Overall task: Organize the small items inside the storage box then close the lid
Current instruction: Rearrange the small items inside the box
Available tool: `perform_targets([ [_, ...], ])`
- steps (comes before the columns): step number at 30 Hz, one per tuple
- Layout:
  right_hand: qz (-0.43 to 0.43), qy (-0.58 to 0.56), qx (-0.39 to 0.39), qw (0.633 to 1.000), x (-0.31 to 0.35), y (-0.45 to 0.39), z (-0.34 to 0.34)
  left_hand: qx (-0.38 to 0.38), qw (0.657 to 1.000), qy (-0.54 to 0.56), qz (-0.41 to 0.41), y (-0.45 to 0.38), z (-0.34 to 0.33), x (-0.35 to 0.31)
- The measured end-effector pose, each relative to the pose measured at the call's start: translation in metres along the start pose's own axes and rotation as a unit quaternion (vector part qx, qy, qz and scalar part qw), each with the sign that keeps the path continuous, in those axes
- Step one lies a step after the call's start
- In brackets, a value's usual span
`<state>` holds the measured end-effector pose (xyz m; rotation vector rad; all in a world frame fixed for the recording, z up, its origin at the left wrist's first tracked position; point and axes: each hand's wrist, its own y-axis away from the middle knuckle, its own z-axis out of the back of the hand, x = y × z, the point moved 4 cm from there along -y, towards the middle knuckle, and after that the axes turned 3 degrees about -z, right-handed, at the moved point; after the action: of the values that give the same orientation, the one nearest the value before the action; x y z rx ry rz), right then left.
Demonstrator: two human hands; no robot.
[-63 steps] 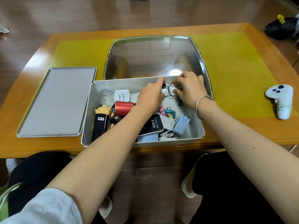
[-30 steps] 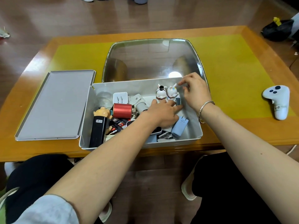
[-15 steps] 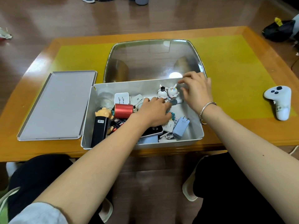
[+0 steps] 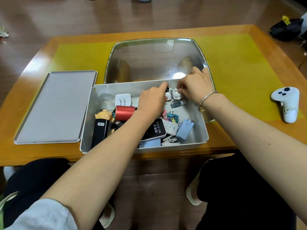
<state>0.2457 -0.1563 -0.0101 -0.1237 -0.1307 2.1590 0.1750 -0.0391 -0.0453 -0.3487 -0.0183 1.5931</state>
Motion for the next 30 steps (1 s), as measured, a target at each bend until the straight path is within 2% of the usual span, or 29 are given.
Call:
perform_targets([
  [8, -0.002, 0.010, 0.014, 1.000, 0.001, -0.001, 0.005, 0.001, 0.999, 0.033, 0.025, -0.008, -0.008, 0.002],
  [20, -0.017, 0.011, -0.019, 1.000, -0.003, 0.008, 0.007, -0.016, 0.998, 0.055, 0.024, -0.009, -0.011, -0.003],
  [30, -0.035, 0.023, -0.006, 0.999, -0.004, 0.009, 0.003, 0.000, 0.997, 0.071, 0.025, -0.009, -0.009, -0.009],
])
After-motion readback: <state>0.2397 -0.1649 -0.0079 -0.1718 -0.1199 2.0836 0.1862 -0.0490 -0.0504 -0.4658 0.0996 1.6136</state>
